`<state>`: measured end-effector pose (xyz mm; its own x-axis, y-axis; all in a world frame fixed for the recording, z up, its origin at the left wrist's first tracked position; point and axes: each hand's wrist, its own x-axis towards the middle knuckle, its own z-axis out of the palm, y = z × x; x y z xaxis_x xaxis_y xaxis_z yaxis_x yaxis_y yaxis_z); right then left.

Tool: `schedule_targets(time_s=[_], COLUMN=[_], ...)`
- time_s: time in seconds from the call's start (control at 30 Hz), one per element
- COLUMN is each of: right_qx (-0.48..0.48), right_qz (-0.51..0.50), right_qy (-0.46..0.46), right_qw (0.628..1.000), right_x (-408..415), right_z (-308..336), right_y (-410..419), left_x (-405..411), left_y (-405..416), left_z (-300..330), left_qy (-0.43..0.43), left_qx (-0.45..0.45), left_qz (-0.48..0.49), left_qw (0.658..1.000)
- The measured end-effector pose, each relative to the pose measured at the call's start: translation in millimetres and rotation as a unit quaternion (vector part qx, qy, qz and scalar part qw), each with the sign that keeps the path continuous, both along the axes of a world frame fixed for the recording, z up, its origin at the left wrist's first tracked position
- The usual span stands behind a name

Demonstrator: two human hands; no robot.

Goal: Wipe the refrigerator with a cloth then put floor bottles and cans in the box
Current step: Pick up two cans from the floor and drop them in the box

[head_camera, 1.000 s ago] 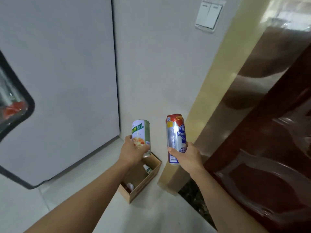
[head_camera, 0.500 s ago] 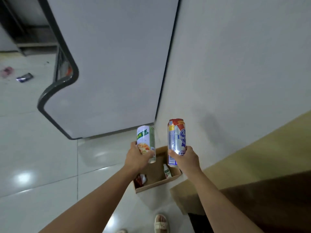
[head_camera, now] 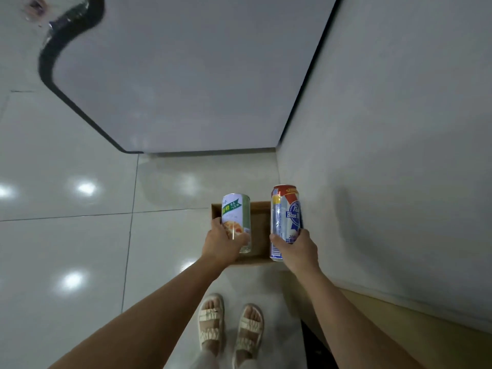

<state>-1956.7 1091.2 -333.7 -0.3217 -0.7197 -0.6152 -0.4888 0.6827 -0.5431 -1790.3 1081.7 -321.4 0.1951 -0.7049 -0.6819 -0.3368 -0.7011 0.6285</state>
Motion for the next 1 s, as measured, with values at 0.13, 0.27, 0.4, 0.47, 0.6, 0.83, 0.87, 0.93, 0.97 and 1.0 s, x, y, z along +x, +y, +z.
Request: schedule_targets(time_s=[0.13,0.27,0.4,0.47,0.6,0.83,0.87,0.93,0.97,1.0], right_qx=[0.016,0.036,0.062,0.063,0.06,0.097,0.109,0.132,0.143,0.154], right_qz=[-0.017,-0.018,-0.011,0.0,0.027,0.042,0.037,0.03,0.032,0.038], right_qy=[-0.014,-0.01,0.0,0.024,0.039,0.041,0.038,0.031,0.033,0.038], right_qw=[1.0,0.999,0.998,0.998,0.997,0.993,0.993,0.99,0.989,0.987], right_x=[-6,-12,-11,-11,-11,-21,-24,-28,-30,-32], right_z=[-78,-164,-246,-282,-350,-443,-452,-468,-473,-478], right_y=[-10,-16,-22,-26,-32,-48,-50,-53,-55,-57], left_x=[-7,-19,-29,-33,-42,-61,-63,-66,-67,-68], left_y=[-11,-19,-24,-27,-33,-36,-35,-34,-34,-34], left_z=[-83,-173,-258,-297,-368,-456,-465,-480,-484,-489], left_qy=[-0.007,-0.037,-0.05,-0.064,-0.08,-0.083,-0.081,-0.071,-0.064,-0.059], left_qx=[0.045,0.065,0.074,0.073,0.082,0.085,0.088,0.097,0.101,0.104], left_qz=[-0.017,-0.042,-0.05,-0.06,-0.072,-0.087,-0.085,-0.068,-0.058,-0.052], left_qw=[0.999,0.996,0.995,0.993,0.991,0.989,0.989,0.99,0.991,0.991])
